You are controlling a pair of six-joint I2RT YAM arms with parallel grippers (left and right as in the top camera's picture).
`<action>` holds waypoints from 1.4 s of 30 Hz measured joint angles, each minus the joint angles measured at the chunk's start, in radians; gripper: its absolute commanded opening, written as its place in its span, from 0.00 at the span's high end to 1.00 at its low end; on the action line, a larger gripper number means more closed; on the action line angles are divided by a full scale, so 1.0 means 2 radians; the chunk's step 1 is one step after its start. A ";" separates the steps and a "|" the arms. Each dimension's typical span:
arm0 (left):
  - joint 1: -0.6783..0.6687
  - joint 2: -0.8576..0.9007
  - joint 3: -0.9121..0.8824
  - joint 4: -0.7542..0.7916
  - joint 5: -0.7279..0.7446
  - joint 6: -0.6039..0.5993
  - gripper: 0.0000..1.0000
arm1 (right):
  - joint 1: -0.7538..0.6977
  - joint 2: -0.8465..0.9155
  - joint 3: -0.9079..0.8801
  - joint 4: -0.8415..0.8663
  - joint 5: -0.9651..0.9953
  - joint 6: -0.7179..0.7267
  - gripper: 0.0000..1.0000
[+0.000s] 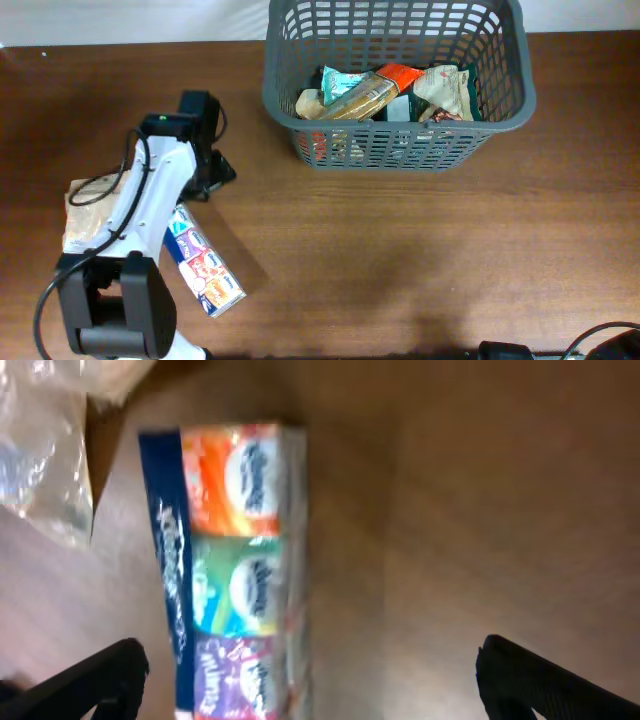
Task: Pack container
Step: 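Lower the left gripper onto the blue Kleenex tissue pack and grasp it, then lift the Kleenex pack with the left gripper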
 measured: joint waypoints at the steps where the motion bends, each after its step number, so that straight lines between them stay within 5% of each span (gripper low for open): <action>1: 0.000 0.000 0.002 0.001 0.000 0.000 0.01 | 0.000 0.000 0.000 0.000 0.000 -0.001 0.01; 24: 0.061 0.000 -0.076 0.033 0.000 -0.053 0.01 | 0.000 0.000 0.000 0.003 0.000 -0.001 0.01; 40: 0.062 -0.005 -0.224 0.181 0.001 -0.057 0.00 | 0.000 0.000 -0.001 0.005 0.000 -0.010 0.01; 42: 0.062 -0.012 -0.235 0.198 0.000 -0.057 0.09 | 0.000 0.000 -0.001 0.005 0.000 -0.011 0.01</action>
